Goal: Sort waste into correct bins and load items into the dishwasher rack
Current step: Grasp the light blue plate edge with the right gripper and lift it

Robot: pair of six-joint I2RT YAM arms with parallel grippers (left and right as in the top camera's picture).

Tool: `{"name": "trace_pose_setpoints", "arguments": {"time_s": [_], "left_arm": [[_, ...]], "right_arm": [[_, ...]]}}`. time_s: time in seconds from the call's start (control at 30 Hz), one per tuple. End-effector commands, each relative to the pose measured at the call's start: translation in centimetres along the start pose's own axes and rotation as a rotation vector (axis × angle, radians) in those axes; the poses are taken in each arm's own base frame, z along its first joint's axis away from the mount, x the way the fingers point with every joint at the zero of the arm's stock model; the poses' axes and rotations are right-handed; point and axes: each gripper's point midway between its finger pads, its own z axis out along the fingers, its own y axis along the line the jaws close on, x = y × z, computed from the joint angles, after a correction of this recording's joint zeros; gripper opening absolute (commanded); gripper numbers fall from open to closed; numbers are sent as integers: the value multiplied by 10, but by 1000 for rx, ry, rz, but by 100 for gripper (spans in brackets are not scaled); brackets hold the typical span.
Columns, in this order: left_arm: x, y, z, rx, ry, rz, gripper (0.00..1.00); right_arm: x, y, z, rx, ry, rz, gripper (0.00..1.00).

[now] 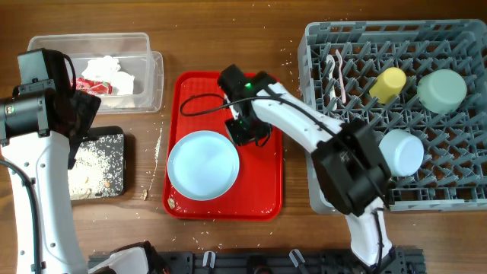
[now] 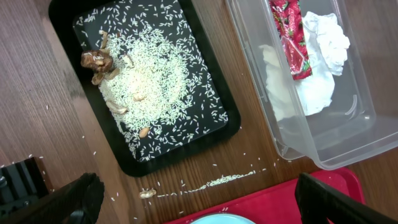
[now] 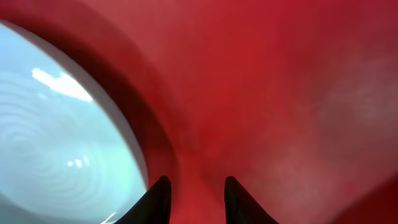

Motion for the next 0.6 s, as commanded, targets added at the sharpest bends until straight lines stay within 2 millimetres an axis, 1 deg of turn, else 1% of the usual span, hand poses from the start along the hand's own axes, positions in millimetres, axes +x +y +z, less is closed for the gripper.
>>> {"name": "trace_pose_setpoints", "arguments": {"time_s": [0.0, 0.07, 0.1, 0.13, 0.2, 0.27, 0.3, 0.33, 0.4, 0.43, 0.5, 0.57], "left_arm": [[-4, 2, -3, 0, -18, -16, 100], [-4, 2, -3, 0, -18, -16, 100], [-4, 2, -3, 0, -18, -16, 100], [-4, 2, -3, 0, -18, -16, 100], [-4, 2, -3, 0, -18, -16, 100], [-4, 2, -3, 0, -18, -16, 100], [-4, 2, -3, 0, -18, -16, 100], [-4, 2, -3, 0, -18, -16, 100], [-4, 2, -3, 0, -18, -16, 100], [-4, 2, -3, 0, -18, -16, 100], [-4, 2, -3, 0, -18, -16, 100], [-4, 2, -3, 0, -18, -16, 100]], "right_arm": [[9, 14, 17, -37, 59, -41, 29], [14, 14, 17, -29, 76, -40, 29], [15, 14, 14, -27, 81, -39, 29], [14, 16, 5, -29, 75, -39, 29], [2, 16, -30, -9, 12, -32, 33], [-8, 24, -63, -22, -55, -46, 37], [-11, 29, -71, -42, -81, -72, 42], [-12, 32, -70, -44, -89, -95, 44], [-10, 33, -50, -40, -74, -123, 43], [-5, 32, -38, -37, -58, -128, 43], [6, 32, -11, -31, -31, -149, 40], [11, 31, 3, -25, -19, -179, 37]]}}
